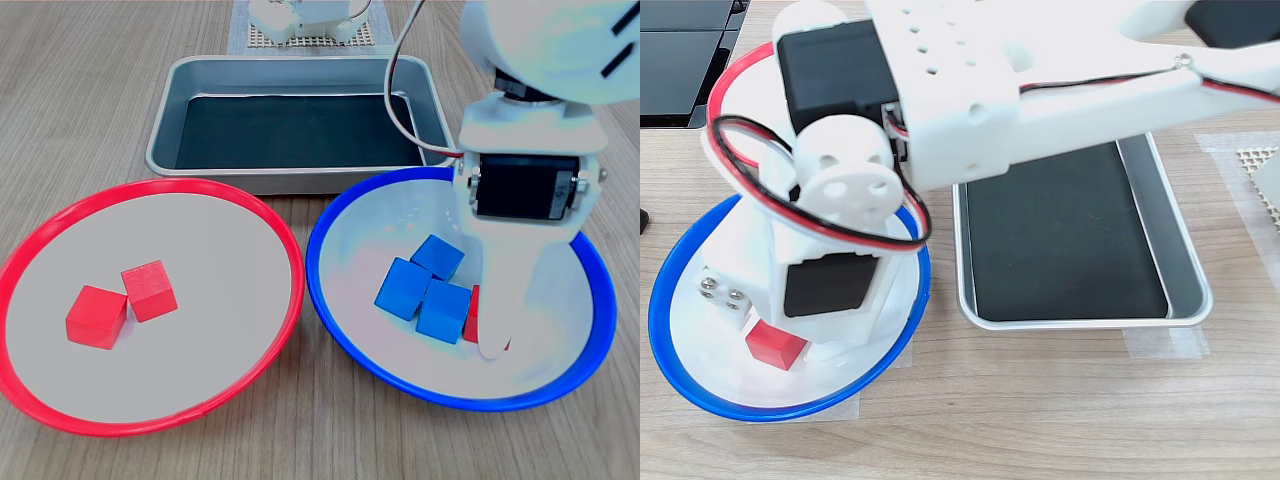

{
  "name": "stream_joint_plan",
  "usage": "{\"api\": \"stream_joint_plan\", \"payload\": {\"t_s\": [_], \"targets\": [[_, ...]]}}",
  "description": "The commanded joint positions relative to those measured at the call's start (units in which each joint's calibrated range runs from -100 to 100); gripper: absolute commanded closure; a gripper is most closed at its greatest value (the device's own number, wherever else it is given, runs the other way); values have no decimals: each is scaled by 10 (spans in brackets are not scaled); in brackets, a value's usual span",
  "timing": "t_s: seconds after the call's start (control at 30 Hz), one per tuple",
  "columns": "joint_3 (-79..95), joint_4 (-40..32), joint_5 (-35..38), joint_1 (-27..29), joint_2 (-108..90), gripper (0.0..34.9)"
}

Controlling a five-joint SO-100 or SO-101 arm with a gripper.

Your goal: Relocate any misplaced blocks to their matching dishes.

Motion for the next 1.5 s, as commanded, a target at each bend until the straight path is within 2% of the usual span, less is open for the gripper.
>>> {"api": "stream_joint_plan", "payload": {"t_s": [0.0, 0.1, 0.3, 0.4, 0.63, 0.9, 1.07, 1.47], "targets": [[-18, -8, -3, 5, 1, 192], [-18, -10, -3, 5, 2, 207], [-11, -18, -5, 6, 2, 284], [-11, -19, -5, 10, 2, 313], [11, -23, -2, 15, -21, 343], [56, -23, 23, 19, -85, 346], [101, -32, 78, 31, -148, 346], [154, -71, 215, 129, -232, 346]]}}
